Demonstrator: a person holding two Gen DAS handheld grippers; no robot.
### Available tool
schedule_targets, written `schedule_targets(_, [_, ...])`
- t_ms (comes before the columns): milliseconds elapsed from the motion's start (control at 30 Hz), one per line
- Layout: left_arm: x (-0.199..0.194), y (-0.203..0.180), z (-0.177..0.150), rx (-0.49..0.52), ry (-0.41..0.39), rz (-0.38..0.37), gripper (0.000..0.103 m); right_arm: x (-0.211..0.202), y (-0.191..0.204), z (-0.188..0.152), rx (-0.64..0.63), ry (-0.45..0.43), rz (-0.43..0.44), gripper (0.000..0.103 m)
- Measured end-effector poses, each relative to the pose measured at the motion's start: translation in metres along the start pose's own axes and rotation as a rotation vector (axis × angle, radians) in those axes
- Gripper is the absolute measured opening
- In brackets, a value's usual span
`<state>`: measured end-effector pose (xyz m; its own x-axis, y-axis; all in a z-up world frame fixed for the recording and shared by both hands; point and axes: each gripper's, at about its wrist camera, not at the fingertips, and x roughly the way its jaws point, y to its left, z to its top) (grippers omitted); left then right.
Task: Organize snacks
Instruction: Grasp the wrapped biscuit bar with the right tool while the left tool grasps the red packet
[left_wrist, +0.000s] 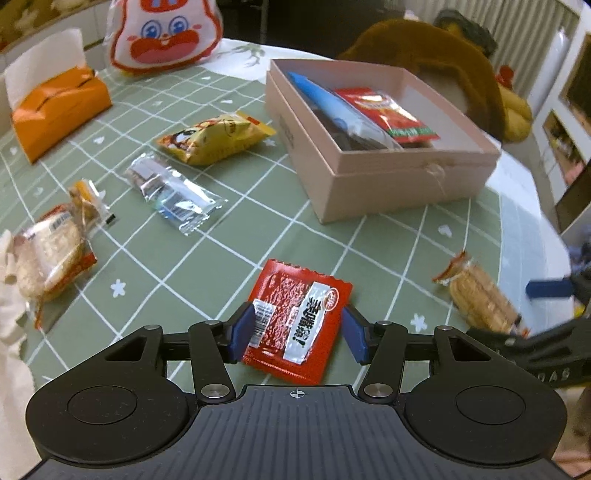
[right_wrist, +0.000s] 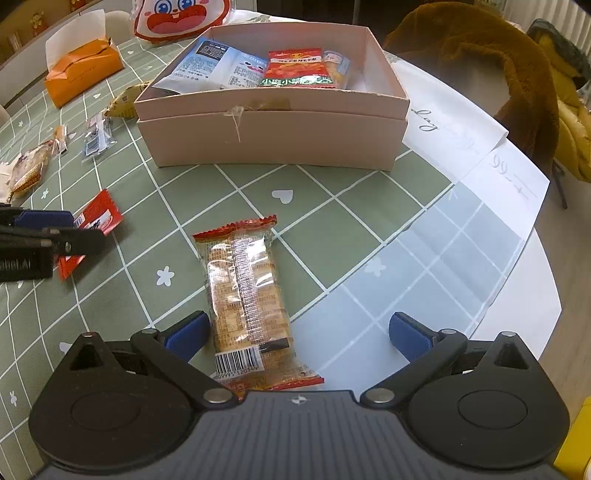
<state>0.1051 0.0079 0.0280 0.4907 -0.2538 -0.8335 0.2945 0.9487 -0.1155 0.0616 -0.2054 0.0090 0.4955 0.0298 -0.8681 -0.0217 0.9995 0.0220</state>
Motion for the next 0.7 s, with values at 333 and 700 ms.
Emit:
schedule_targets(333, [0.002,0.014,0.004,-0.016,-0.005,0.000,0.061,-0.002,0.000,-0.005,-0.003,-0.025,0.002,0.103])
schedule_targets(700, [-0.004,0.007,0.003,0.041,-0.004,-0.059,0.064,-0.003,0.000,-0.006,-0.006,-0.036,0.004,0.103])
